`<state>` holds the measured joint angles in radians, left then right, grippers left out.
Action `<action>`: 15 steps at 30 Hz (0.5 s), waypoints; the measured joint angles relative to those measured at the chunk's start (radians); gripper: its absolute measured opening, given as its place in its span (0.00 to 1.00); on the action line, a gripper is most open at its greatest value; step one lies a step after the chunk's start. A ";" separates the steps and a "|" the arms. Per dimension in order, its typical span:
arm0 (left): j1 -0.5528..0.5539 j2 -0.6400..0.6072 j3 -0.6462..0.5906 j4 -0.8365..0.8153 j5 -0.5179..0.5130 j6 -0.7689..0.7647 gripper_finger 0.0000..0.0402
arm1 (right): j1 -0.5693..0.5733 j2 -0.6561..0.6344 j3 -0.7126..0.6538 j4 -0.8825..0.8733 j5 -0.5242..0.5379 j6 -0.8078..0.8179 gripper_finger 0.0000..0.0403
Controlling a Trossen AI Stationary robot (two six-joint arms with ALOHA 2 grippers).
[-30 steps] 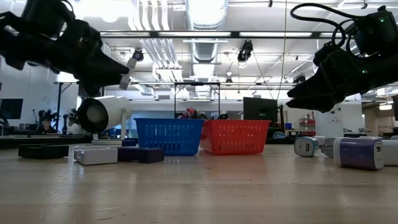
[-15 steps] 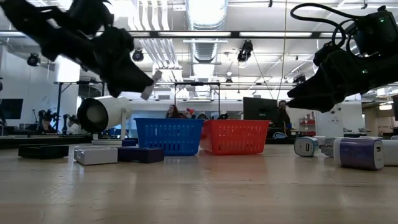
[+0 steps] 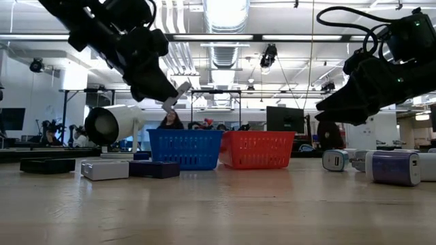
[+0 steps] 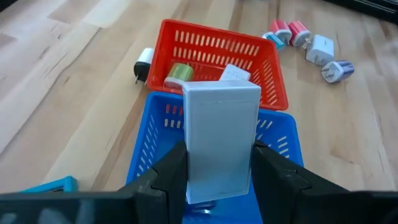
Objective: Pick & Place Office items
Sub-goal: Put the top white digital clock into the blue bin
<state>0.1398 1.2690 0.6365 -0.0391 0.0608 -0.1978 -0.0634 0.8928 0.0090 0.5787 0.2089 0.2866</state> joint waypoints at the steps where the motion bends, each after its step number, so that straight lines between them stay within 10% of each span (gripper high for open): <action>1: 0.000 0.000 0.000 -0.001 0.000 -0.001 0.36 | 0.000 0.000 0.000 0.000 0.000 0.001 0.83; 15: 0.000 0.164 0.005 -0.022 0.023 -0.041 0.37 | 0.000 0.000 0.000 0.001 -0.001 0.002 0.83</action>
<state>0.1402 1.4331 0.6413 -0.0615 0.0836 -0.2391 -0.0635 0.8928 0.0090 0.5797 0.2077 0.2882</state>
